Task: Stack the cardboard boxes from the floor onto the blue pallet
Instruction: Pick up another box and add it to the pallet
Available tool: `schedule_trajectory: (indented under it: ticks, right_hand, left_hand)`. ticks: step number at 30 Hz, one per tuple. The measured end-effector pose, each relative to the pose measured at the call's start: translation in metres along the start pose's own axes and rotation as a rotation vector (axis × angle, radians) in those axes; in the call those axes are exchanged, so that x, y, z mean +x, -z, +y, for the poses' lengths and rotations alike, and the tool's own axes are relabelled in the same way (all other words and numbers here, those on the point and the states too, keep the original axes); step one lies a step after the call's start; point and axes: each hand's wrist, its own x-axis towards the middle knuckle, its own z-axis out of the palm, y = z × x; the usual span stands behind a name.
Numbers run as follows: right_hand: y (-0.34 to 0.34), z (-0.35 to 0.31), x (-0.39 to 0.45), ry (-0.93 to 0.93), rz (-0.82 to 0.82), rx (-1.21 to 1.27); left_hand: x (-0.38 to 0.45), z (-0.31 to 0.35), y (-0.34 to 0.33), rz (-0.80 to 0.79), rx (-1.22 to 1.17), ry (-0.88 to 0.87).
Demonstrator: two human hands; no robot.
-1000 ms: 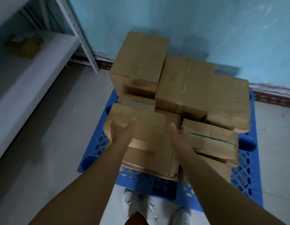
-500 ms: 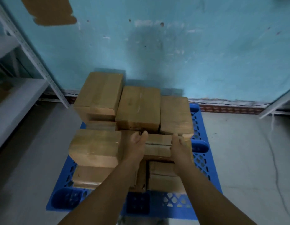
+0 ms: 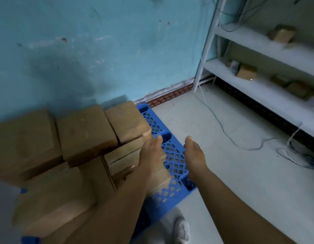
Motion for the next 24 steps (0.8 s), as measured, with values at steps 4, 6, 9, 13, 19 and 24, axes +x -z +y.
schedule_trajectory:
  ticks: [4, 6, 9, 13, 19, 24]
  right_hand:
    - [0.058, 0.018, 0.002, -0.013, 0.142, 0.1]
    - [0.092, 0.026, 0.003, -0.047, 0.21, 0.157]
    - [0.144, 0.039, 0.004, -0.088, 0.305, 0.258]
    - [0.213, 0.058, 0.007, -0.119, 0.425, 0.357]
    - [0.336, 0.102, 0.007, -0.168, 0.605, 0.486]
    - [0.442, 0.142, 0.0, -0.197, 0.753, 0.586]
  left_hand:
    - [-0.016, -0.001, -0.055, -0.188, 0.183, -0.024]
    - [-0.026, -0.001, -0.088, -0.267, 0.202, -0.015]
    - [-0.044, -0.004, -0.139, -0.391, 0.203, 0.002]
    - [-0.069, -0.009, -0.21, -0.487, 0.296, -0.057]
    - [-0.125, -0.033, -0.331, -0.662, 0.406, -0.089]
    - [-0.176, -0.056, -0.434, -0.786, 0.483, -0.095]
